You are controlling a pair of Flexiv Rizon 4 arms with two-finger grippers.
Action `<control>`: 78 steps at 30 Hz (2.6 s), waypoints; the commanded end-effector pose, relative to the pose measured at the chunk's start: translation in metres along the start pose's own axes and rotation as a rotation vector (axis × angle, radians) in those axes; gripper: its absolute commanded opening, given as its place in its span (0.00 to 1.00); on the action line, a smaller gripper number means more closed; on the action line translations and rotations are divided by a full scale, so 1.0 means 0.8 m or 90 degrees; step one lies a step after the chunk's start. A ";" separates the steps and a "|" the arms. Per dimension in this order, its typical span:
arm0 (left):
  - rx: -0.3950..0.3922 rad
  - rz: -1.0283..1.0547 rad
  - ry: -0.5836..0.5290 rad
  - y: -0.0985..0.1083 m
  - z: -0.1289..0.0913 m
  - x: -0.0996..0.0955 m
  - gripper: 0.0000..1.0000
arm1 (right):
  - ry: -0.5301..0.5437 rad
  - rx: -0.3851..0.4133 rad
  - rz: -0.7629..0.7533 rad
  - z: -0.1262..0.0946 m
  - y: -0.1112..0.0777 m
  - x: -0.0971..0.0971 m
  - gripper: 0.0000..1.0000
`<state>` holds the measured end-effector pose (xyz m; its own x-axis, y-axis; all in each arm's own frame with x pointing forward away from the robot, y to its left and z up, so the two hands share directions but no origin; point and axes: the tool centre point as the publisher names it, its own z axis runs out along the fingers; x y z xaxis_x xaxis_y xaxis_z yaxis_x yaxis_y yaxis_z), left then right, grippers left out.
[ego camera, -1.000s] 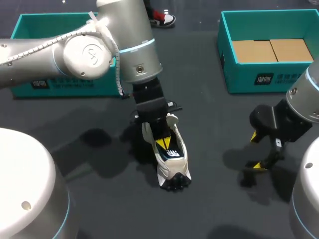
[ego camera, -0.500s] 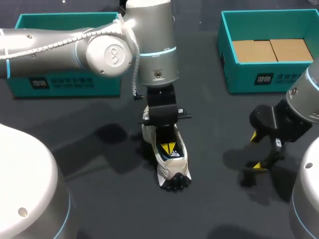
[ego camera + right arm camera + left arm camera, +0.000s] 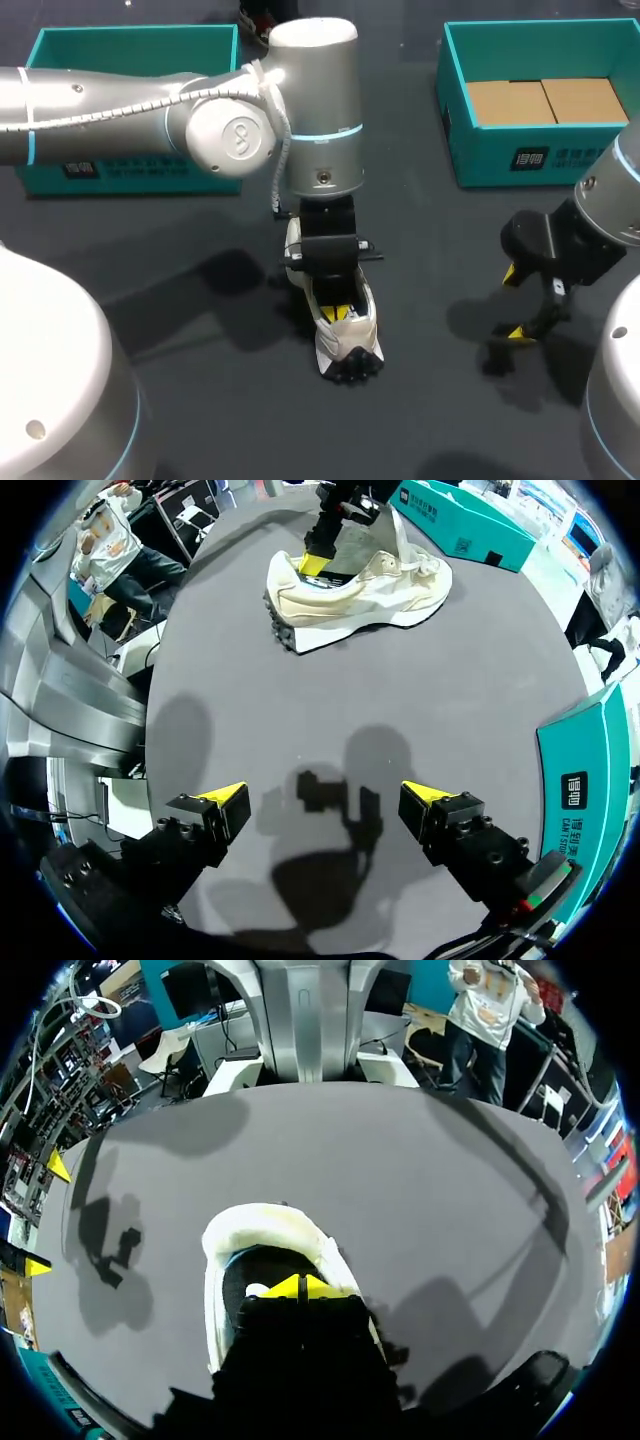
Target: Take the shoe out of the shoebox, open the shoe tongue, remove and reinsert the insole, then place the shoe into the shoebox
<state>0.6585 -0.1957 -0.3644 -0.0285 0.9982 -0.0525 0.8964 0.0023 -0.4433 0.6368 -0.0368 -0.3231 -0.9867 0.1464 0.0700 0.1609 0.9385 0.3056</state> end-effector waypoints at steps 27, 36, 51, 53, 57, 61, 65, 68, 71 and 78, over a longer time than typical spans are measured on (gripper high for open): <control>-0.084 -0.039 -0.160 0.009 0.013 -0.020 0.00 | -0.001 0.000 0.000 0.000 0.000 0.001 1.00; -0.133 -0.030 -0.222 0.013 0.009 -0.027 0.00 | -0.001 0.000 0.000 0.000 0.000 0.001 1.00; -0.145 -0.058 -0.220 0.035 0.029 -0.034 0.00 | -0.001 0.000 0.000 0.000 0.000 0.001 1.00; -0.149 -0.058 -0.241 0.031 0.020 -0.028 0.00 | -0.001 0.000 0.000 0.000 0.000 0.001 1.00; -0.169 -0.057 -0.283 0.025 0.002 -0.026 0.00 | -0.001 0.000 0.000 0.000 0.000 0.001 1.00; -0.191 -0.061 -0.305 0.024 -0.005 -0.032 0.00 | -0.001 0.000 0.000 0.000 0.000 0.001 1.00; -0.218 -0.071 -0.313 0.028 0.000 -0.044 0.00 | -0.001 0.000 0.000 0.000 0.000 0.001 1.00; -0.240 -0.081 -0.306 0.033 0.006 -0.054 0.00 | -0.001 0.000 0.000 0.000 0.000 0.001 1.00; -0.238 -0.085 -0.287 0.039 0.015 -0.059 0.00 | -0.001 0.000 0.000 0.000 0.000 0.001 1.00; -0.229 -0.092 -0.256 0.044 0.024 -0.050 0.00 | -0.001 0.000 0.000 0.000 0.000 0.001 1.00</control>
<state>0.6807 -0.2324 -0.3933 -0.2669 0.8779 -0.3976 0.9633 0.2312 -0.1363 0.6368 -0.0368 -0.3231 -0.9867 0.1464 0.0701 0.1609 0.9385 0.3056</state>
